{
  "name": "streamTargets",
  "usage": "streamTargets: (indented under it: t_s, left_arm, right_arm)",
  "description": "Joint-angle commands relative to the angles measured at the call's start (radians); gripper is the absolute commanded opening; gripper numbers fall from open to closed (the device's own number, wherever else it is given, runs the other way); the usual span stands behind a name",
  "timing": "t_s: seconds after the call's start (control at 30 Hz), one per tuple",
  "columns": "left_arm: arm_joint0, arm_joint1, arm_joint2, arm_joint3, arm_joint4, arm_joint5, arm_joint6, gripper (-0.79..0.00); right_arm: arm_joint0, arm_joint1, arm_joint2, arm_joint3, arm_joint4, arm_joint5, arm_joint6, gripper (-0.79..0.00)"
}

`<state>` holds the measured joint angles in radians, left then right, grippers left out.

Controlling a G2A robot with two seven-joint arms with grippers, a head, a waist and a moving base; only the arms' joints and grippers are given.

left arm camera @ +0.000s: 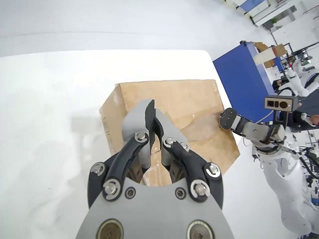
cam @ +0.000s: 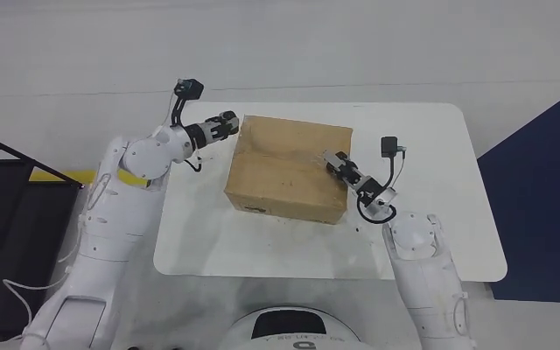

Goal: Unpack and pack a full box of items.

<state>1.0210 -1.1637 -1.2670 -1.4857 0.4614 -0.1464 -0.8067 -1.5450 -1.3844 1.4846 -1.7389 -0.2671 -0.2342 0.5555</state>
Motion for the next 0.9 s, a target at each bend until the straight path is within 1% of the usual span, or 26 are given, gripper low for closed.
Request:
streamTargets:
  t_s: [0.0, 0.1, 0.23, 0.33, 0.5, 0.63, 0.67, 0.7, 0.87]
  left_arm:
    - [-0.003, 0.001, 0.016, -0.031, 0.035, 0.018, -0.017, 0.000]
    - [-0.018, -0.001, 0.048, -0.052, 0.072, 0.076, -0.071, 0.000]
    - [-0.085, -0.012, 0.106, -0.028, 0.090, 0.208, -0.157, 0.000]
    - [-0.127, -0.020, 0.141, -0.025, 0.097, 0.259, -0.184, 0.000]
    - [-0.176, -0.029, 0.176, 0.011, 0.102, 0.326, -0.218, 0.000]
    - [-0.221, -0.041, 0.183, 0.107, 0.023, 0.366, -0.233, 0.000]
    - [-0.232, -0.043, 0.192, 0.128, 0.032, 0.372, -0.233, -0.012]
    - [-0.242, -0.045, 0.201, 0.143, 0.036, 0.376, -0.234, 0.000]
    - [-0.271, -0.053, 0.236, 0.189, 0.064, 0.384, -0.234, 0.000]
  right_arm:
    - [0.000, 0.002, -0.002, 0.001, 0.001, 0.000, -0.003, 0.000]
    - [0.000, 0.005, -0.004, 0.003, 0.004, -0.001, -0.010, 0.000]
    - [-0.004, 0.009, -0.004, 0.011, 0.015, -0.010, -0.021, 0.000]
    - [-0.010, 0.012, -0.003, 0.013, 0.022, -0.019, -0.031, 0.000]
    - [-0.021, 0.016, -0.001, 0.017, 0.032, -0.031, -0.044, 0.000]
    - [-0.029, 0.021, 0.002, 0.017, 0.043, -0.042, -0.054, 0.000]
    - [-0.030, 0.022, 0.003, 0.016, 0.044, -0.044, -0.055, 0.000]
    - [-0.031, 0.023, 0.003, 0.016, 0.045, -0.046, -0.058, 0.000]
    - [-0.033, 0.027, -0.002, 0.021, 0.050, -0.057, -0.066, 0.000]
